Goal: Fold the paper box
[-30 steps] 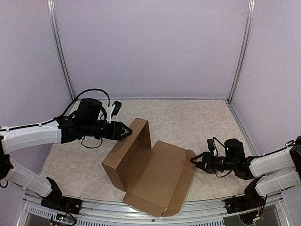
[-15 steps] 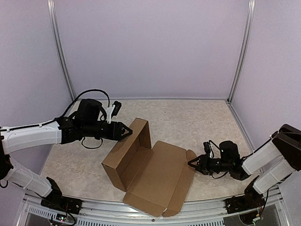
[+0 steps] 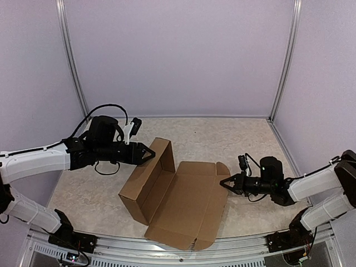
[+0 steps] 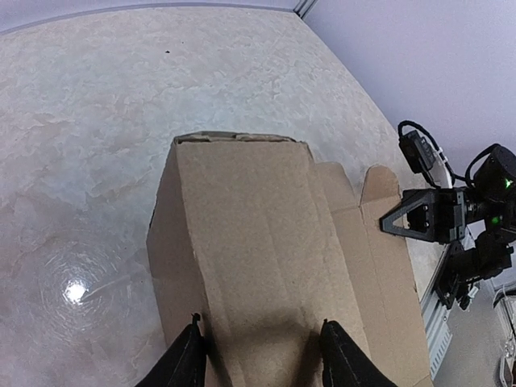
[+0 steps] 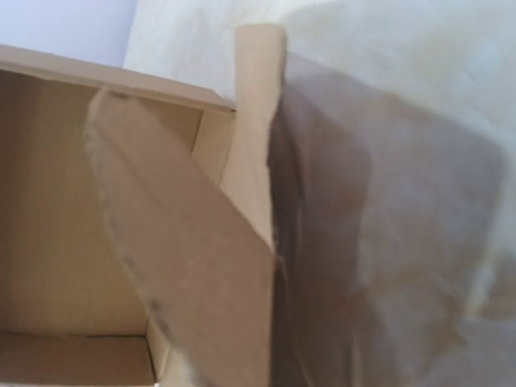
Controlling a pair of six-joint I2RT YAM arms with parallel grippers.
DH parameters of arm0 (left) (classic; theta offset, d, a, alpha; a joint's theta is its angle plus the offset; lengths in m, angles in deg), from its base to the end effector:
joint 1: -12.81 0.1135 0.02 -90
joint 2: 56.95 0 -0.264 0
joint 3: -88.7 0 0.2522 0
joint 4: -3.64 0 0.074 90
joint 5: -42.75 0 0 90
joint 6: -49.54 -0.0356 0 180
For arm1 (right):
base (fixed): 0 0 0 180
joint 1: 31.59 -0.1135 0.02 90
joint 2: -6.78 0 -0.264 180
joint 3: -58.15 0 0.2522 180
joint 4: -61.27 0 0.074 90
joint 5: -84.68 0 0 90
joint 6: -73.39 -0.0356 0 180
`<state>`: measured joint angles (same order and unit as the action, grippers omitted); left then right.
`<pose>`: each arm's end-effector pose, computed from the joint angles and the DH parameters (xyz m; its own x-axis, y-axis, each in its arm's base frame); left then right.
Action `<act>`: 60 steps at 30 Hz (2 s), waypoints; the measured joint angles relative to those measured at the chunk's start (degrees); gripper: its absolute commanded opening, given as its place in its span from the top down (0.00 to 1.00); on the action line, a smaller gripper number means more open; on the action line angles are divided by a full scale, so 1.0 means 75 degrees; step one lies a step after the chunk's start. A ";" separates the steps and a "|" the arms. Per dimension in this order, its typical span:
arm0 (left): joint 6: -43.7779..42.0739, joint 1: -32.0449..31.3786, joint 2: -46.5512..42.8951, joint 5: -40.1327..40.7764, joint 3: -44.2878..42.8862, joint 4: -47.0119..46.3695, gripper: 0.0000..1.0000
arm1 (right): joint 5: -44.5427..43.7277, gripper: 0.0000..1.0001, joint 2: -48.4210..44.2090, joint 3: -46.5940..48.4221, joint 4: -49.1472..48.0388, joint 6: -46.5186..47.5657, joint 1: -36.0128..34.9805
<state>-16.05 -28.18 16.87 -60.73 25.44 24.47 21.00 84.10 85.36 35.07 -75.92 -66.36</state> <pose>0.2113 -0.1946 0.2642 -0.6837 0.0617 -0.7272 0.5551 0.6908 -0.4633 0.1722 0.1388 0.1346 -0.8958 0.3164 -0.3121 -0.1445 0.4566 0.8779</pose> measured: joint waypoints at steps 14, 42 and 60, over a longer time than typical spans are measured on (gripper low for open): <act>-0.0460 0.0149 -0.1600 0.0673 -0.0157 0.1003 0.49 | -0.0245 1.00 -0.0912 0.3450 0.5018 0.2678 0.0000; -0.0851 0.0163 -0.4319 0.1527 0.0268 0.1358 0.47 | -0.3229 1.00 0.1017 1.0701 1.2053 0.8244 -0.1215; -0.0854 0.0163 -0.4707 0.1614 0.0481 0.1381 0.47 | -0.7146 1.00 0.2716 1.2802 1.2715 1.1686 -0.3873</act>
<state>-22.46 -26.96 -18.43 -48.62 29.05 34.83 -32.59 104.47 181.38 130.43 11.73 -95.40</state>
